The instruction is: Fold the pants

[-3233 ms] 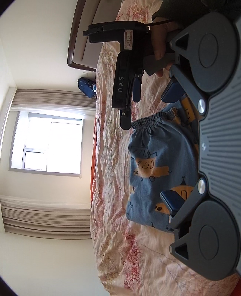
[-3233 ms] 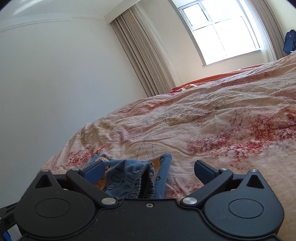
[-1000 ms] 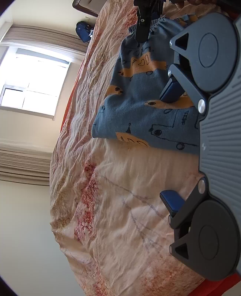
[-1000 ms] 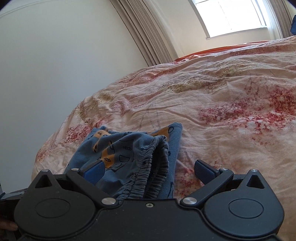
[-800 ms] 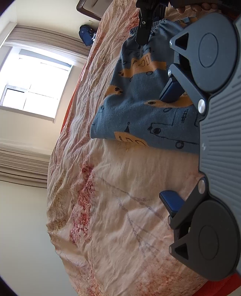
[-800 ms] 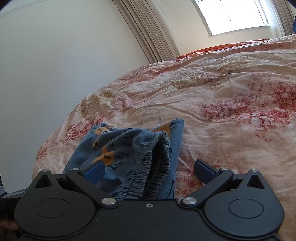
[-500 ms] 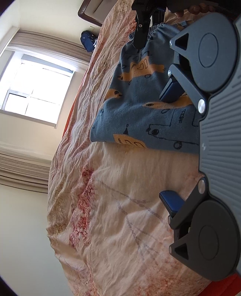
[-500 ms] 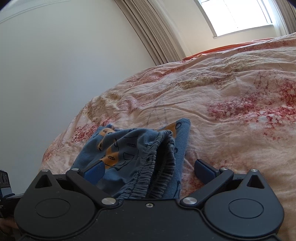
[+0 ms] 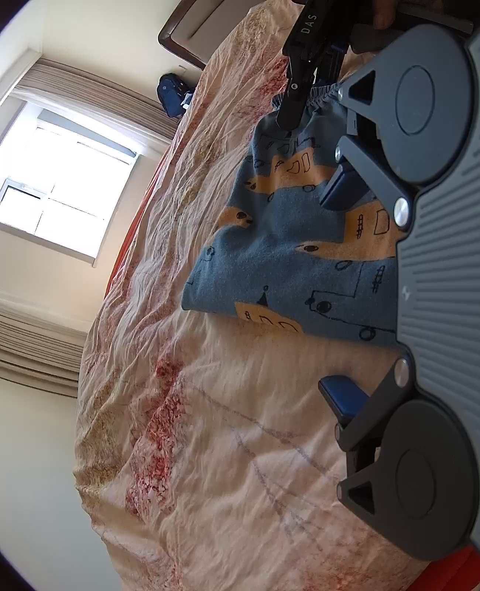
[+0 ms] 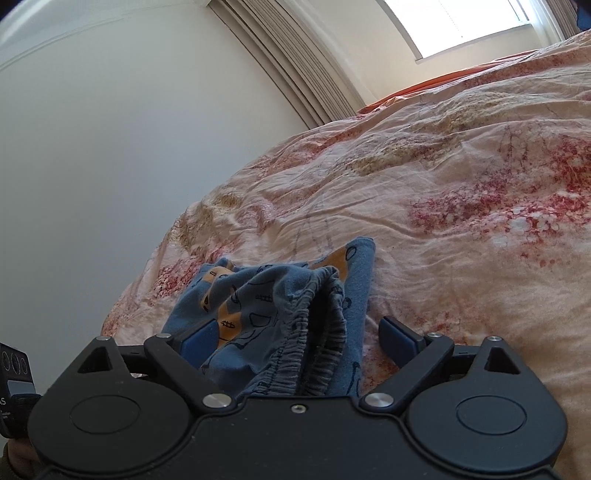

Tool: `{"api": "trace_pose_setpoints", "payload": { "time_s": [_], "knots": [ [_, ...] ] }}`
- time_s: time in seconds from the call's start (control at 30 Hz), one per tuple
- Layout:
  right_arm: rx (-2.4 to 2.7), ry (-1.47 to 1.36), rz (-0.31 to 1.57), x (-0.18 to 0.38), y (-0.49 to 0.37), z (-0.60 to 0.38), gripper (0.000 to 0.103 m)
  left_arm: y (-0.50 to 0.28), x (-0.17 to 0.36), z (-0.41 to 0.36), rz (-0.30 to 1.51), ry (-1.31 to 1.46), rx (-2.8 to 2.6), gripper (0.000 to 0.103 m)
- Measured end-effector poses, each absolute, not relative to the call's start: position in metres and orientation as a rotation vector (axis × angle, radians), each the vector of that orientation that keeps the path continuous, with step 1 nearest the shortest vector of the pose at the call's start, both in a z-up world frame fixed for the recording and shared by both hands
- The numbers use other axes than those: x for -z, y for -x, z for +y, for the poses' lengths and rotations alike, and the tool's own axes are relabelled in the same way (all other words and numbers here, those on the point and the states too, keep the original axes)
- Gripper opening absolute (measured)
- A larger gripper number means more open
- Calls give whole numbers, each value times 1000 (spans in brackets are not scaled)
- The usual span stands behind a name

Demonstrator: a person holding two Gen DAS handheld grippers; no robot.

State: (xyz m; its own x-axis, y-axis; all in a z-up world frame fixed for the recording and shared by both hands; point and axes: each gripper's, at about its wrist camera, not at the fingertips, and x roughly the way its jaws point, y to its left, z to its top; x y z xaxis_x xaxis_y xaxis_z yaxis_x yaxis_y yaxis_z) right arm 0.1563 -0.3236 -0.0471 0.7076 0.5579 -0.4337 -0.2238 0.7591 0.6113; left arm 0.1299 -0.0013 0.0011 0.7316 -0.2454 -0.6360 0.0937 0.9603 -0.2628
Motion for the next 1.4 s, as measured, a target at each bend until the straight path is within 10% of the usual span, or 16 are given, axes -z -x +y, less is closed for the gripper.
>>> {"api": "trace_pose_setpoints", "payload": {
  "time_s": [0.27, 0.53, 1.4],
  "knots": [
    [-420, -554, 662, 49, -157, -326, 45, -131, -3, 4, 727, 259, 193, 40],
    [-432, -417, 570, 33, -143, -313, 24, -127, -17, -4, 694, 235, 189, 15],
    [-310, -359, 365, 28, -276, -331, 23, -285, 5, -42, 618, 206, 215, 21]
  ]
}}
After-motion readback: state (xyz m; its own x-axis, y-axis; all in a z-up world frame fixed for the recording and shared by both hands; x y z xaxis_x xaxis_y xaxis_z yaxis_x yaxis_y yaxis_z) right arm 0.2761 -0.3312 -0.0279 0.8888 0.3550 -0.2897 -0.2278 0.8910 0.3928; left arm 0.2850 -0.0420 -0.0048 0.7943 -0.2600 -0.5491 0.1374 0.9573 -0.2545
